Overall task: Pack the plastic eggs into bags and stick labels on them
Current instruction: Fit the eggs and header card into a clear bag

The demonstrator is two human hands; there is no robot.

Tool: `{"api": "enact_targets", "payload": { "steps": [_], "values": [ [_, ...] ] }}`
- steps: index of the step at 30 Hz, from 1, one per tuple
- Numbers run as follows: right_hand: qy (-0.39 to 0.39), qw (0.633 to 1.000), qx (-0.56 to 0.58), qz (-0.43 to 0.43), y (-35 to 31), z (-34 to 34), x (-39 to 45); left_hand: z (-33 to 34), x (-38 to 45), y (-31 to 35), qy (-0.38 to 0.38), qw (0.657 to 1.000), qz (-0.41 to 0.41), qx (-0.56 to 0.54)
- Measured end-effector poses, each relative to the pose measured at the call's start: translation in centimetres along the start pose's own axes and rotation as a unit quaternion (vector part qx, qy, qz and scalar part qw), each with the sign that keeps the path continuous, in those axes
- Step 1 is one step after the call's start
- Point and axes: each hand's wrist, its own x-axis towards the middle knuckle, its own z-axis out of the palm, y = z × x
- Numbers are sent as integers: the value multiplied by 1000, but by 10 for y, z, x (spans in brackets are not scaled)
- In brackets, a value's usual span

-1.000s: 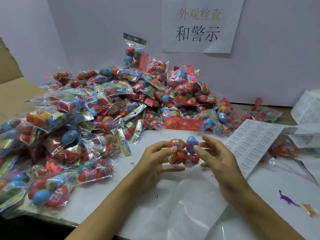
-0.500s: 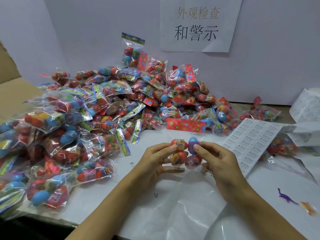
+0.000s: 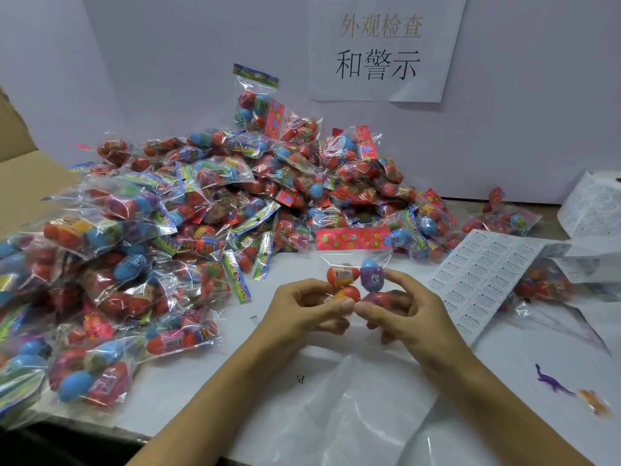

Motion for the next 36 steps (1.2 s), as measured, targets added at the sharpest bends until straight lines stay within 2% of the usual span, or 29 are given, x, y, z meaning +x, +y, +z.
{"api": "enact_targets", "payload": {
  "steps": [5,12,21,27,32,36],
  "values": [
    [-14,1000,2,0,-5,-4,2,-2,1,5,3,1000,-12,2],
    [-68,996,47,27,-14,-14,5,-10,0,10,-40,998,-17,-47],
    [-97,992,69,28,-17,-22,6,-17,-1,14,-91,990,-10,-104],
    [-117,990,75,28,-14,-25,8,-16,1,14,-86,989,-17,-120],
    [-84,995,40,18,-12,-23,6,-19,3,13,-85,987,-22,-138],
    [7,999,-28,-36,-10,-5,-1,-12,3,11,-64,991,-7,-114]
  ]
}}
